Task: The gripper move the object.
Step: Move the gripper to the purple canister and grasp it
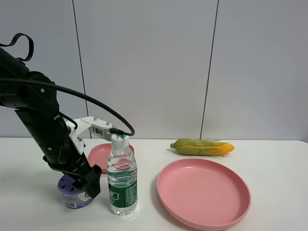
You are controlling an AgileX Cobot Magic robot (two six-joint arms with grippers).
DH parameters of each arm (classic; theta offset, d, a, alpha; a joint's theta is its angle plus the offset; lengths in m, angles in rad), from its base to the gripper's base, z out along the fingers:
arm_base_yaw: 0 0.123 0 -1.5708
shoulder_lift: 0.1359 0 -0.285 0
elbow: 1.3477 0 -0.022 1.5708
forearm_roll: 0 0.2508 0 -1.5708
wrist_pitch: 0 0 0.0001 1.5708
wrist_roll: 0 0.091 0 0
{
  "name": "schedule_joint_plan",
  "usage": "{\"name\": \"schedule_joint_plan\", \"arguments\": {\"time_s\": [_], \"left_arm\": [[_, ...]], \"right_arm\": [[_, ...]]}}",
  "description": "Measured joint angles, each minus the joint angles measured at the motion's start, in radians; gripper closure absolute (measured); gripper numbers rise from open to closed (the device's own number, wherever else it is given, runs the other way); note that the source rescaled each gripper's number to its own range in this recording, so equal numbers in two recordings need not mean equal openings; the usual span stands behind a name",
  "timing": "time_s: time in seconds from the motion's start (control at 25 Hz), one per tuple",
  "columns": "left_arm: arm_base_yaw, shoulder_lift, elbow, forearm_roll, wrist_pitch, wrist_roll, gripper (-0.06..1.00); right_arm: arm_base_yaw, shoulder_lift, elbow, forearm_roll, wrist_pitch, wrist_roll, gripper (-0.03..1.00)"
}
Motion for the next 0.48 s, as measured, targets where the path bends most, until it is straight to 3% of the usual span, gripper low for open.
{"name": "schedule_joint_plan", "arguments": {"time_s": [0.48], "left_arm": [[0.000, 0.003, 0.000, -0.054, -0.007, 0.001, -0.06]], "right_arm": [[0.000, 0.000, 0.000, 0.000, 0.000, 0.000, -0.03]]}}
